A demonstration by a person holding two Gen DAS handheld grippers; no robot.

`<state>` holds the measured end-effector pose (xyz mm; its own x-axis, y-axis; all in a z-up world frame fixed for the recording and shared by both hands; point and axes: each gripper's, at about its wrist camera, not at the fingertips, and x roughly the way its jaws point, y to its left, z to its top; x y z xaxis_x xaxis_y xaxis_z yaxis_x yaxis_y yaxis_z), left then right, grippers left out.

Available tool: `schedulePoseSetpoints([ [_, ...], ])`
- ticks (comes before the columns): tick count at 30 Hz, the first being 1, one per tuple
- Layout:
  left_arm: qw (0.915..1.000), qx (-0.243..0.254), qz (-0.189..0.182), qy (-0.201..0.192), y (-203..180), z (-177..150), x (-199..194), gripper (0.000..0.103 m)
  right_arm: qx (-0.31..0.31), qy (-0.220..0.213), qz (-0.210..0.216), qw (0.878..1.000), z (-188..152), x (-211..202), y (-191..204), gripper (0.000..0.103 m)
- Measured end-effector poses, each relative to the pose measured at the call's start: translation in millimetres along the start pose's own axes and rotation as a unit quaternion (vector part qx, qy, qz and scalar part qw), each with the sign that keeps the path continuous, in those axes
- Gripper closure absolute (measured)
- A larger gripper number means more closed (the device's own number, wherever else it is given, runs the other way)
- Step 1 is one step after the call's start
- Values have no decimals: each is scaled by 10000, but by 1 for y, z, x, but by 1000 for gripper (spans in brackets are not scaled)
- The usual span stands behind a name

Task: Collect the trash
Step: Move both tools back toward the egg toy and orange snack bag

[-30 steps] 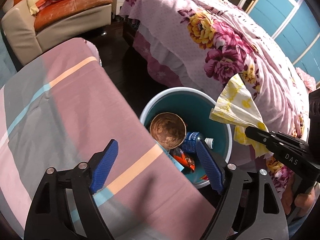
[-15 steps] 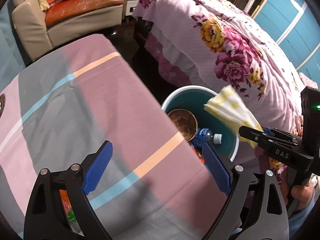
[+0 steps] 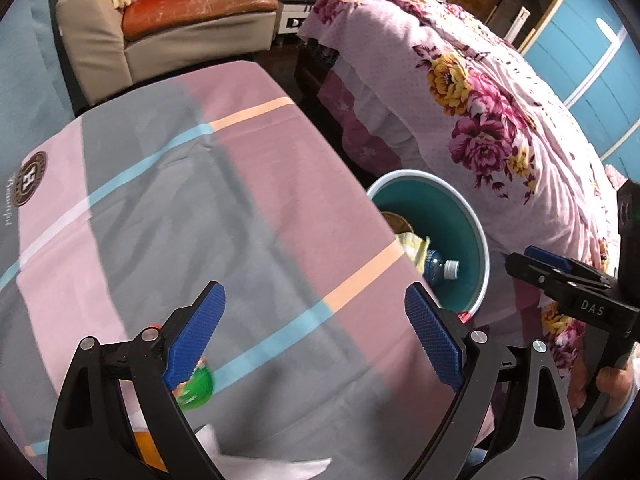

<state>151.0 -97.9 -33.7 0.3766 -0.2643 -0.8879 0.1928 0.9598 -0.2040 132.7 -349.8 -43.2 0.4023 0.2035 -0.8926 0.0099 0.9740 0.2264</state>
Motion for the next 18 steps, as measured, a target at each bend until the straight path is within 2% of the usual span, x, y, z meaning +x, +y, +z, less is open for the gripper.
schedulePoseSetpoints([
  [9, 9991, -289, 246, -173, 51, -31, -38, 10, -734, 235, 257, 9967, -32, -2, 77, 32],
  [18, 9967, -658, 407, -263, 103, -68, -64, 9, -1743, 845, 561, 9795, -87, 24, 166, 31],
])
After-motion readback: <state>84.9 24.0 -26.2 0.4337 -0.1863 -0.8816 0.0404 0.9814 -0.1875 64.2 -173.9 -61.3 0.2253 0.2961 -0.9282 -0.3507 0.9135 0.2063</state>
